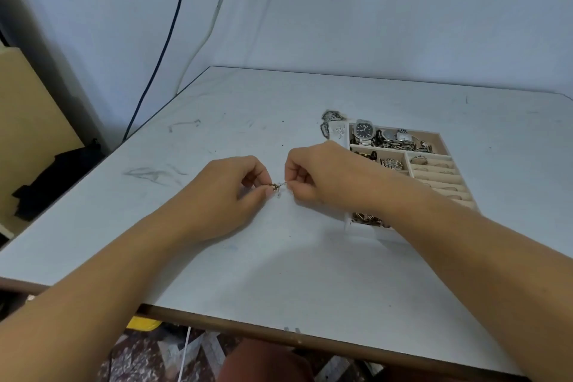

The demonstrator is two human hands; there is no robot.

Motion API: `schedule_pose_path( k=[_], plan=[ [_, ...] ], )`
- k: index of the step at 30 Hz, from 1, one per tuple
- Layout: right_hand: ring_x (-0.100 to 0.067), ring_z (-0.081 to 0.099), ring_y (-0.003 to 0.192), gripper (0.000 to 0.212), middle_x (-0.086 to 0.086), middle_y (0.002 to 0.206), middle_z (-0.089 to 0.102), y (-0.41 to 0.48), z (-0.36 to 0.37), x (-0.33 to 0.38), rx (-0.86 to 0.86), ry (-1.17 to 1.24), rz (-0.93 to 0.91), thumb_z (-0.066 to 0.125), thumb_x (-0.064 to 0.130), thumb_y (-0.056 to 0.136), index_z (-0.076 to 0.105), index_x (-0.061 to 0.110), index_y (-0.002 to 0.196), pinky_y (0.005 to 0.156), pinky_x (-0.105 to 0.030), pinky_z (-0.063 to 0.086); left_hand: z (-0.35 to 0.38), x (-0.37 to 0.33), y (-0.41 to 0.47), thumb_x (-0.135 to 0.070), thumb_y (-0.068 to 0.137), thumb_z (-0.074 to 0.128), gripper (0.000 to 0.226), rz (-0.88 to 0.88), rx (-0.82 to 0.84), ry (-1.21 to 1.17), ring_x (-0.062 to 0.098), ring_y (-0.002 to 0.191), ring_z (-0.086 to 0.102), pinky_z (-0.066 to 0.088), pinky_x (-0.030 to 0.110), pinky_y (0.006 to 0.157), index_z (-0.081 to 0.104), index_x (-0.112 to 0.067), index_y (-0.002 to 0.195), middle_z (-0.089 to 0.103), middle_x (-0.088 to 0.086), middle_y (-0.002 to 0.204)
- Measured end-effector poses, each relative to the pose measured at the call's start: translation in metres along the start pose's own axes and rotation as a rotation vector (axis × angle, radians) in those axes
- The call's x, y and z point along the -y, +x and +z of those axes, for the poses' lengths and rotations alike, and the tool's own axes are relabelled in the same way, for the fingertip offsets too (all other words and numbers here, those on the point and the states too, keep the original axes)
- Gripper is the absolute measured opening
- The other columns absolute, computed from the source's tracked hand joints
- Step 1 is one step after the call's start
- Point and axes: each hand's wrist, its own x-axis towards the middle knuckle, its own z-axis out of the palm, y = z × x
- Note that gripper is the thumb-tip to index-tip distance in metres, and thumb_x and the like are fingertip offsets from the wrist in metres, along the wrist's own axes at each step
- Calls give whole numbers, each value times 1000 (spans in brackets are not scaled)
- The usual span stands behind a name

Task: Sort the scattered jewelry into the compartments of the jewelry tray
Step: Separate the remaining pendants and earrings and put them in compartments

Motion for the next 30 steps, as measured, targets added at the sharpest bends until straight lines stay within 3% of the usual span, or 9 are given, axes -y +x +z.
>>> schedule_pose_path(
  k=[2,5,8,11,12,14,15,20,30],
  plan=[
    [-3,54,66,4,7,77,64,-5,-8,-2,-25,34,-14,58,18,83,59,21,86,64,-20,47,0,-6,1,-30,86,64,5,6,-38,-29,-14,69,52,37,5,63,60,-31,83,63,-17,81],
    [-3,55,67,4,8,75,64,-15,-21,-6,-60,72,0,58,18,83,59,21,85,65,-21,47,1,-17,6,-32,86,65,5,38,-103,-56,-7,83,55,36,4,67,61,-32,83,63,-19,81],
    [-3,58,71,3,9,76,64,-30,-34,-11,-111,111,8,59,20,83,59,23,83,65,-19,47,2,-33,11,-33,86,64,3,72,-124,-70,-7,86,56,38,4,68,61,-33,84,63,-20,82],
    [2,57,77,2,11,79,64,-48,-48,-19,-201,124,60,58,27,83,58,28,82,62,-8,40,6,-49,17,-35,87,62,2,105,-136,-98,-8,88,55,39,3,68,62,-34,89,63,-21,85],
    [2,58,77,1,13,80,65,-54,-53,-23,-233,128,73,57,31,83,57,30,83,66,-10,42,8,-54,19,-36,87,61,5,115,-130,-107,-8,90,55,39,4,68,62,-34,91,63,-22,87],
    [-2,61,77,3,14,80,65,-67,-63,-33,-287,155,87,57,32,82,57,30,82,70,-27,51,13,-62,21,-38,88,60,11,137,-102,-104,-8,94,54,40,5,71,62,-34,97,63,-23,91],
    [-4,61,77,1,13,79,65,-74,-68,-37,-304,179,92,59,28,82,58,28,82,70,-28,52,16,-65,21,-40,88,59,14,153,-84,-89,-8,96,54,39,5,73,62,-34,100,62,-23,94],
    [-1,61,75,6,11,77,67,-106,-80,-59,-342,195,137,63,20,82,61,25,80,64,-8,44,38,-78,24,-49,88,55,27,228,10,-30,-5,99,51,38,9,79,59,-34,109,56,-20,107],
    [-3,59,70,13,18,73,63,-132,-59,-83,-395,315,152,67,13,81,61,23,77,54,-6,38,67,-92,26,-53,89,45,41,286,24,27,-8,118,41,32,6,95,59,-31,120,48,-23,123]
  ],
)
